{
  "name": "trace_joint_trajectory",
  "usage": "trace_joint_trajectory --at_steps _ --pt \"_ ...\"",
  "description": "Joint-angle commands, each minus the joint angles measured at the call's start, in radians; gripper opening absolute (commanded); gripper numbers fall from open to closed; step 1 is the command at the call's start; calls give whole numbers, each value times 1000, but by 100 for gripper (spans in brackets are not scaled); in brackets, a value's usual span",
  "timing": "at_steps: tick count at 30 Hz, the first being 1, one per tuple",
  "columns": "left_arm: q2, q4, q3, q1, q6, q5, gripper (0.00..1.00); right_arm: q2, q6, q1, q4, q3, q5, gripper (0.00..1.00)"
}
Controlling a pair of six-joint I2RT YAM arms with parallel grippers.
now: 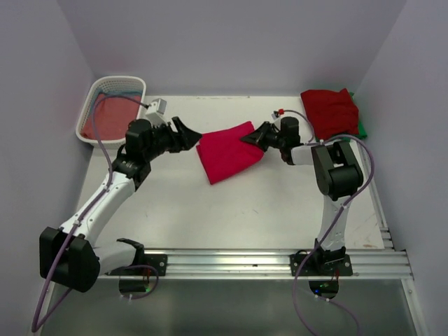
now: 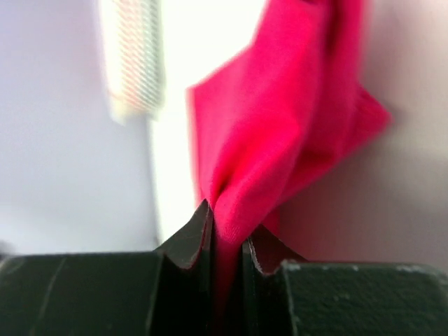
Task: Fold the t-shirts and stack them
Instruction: Put the neatly folded tshirt into the corner of the board with the right arm
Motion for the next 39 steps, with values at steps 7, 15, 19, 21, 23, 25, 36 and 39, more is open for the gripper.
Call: trace_joint_trajectory --at_steps 7,15,19,21,23,25,36,39 --pt "-47 -93 -193 4 26 34 65 -111 378 -194 656 100 357 0" --pt "-99 -160 -240 4 72 32 61 -30 300 -416 659 238 644 0" --pt "-91 -176 -257 4 79 43 59 119 378 -507 768 356 683 0" --pt "-68 -182 -257 4 87 37 59 154 383 -521 779 414 671 0" --pt "-41 -179 -256 4 89 44 58 188 345 -521 742 430 660 0" --pt "-25 -165 -257 4 79 52 57 214 325 -515 698 422 651 0" --pt "51 -93 -260 -2 44 103 52 88 305 -478 647 -24 582 0" --pt "48 -74 -274 -9 39 112 52 -23 263 -472 554 -159 631 0"
